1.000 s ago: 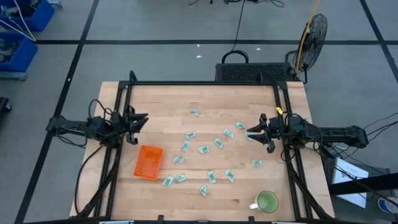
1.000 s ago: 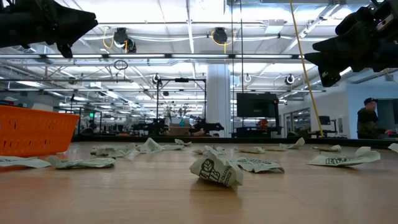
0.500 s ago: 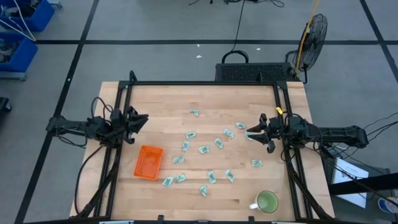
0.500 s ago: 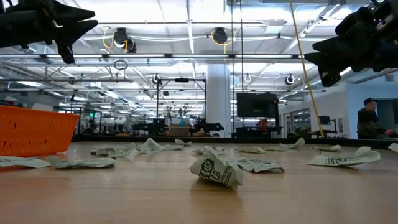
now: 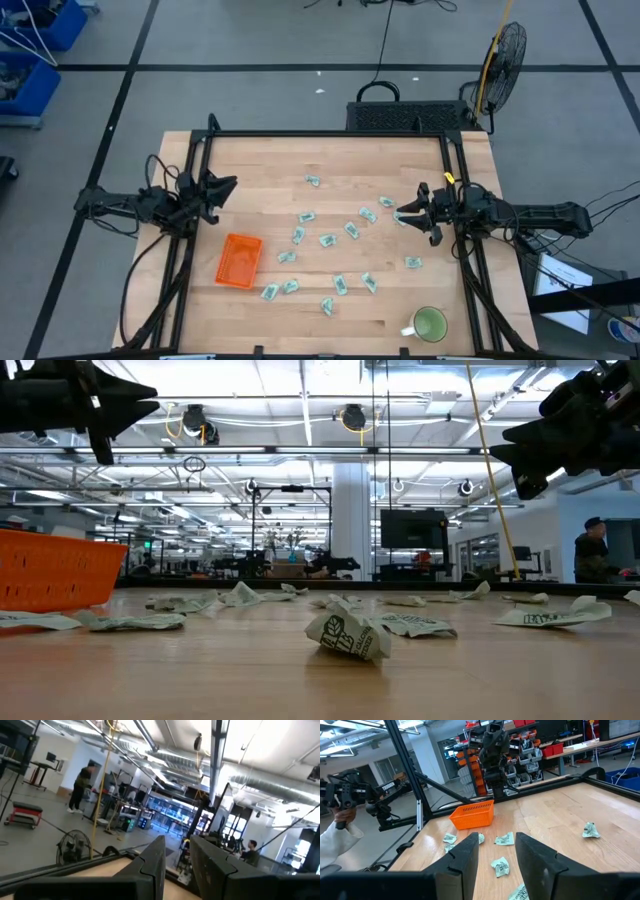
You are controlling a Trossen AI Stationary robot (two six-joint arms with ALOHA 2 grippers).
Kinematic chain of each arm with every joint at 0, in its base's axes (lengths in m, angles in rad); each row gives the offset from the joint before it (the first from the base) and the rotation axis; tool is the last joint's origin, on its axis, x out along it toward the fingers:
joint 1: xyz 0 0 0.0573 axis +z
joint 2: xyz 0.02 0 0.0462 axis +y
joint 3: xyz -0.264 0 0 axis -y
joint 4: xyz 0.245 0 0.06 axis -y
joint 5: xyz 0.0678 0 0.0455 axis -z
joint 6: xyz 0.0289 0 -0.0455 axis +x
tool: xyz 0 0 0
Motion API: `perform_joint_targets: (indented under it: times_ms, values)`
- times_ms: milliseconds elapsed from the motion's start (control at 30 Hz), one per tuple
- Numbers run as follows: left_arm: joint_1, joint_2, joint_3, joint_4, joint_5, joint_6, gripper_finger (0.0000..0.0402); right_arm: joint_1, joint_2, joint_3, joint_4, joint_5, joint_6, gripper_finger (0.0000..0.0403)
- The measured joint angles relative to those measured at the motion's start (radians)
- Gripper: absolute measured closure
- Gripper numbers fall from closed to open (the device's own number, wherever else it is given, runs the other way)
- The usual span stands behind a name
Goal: Pick and place Stevia / Truvia into bins
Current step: Put the white stevia packet into the orange bin
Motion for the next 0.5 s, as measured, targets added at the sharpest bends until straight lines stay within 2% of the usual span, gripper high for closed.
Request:
perform_joint_targets:
  times_ms: [200, 500]
  values:
    - [0.0, 0.0, 0.003, 0.003, 0.0, 0.052, 0.0309, 0.0, 0.0, 0.0, 0.0, 0.0, 0.0, 0.0277]
    - [0.0, 0.0, 0.003, 0.004, -0.008, 0.038, 0.0309, 0.0, 0.0, 0.0, 0.0, 0.0, 0.0, 0.0277]
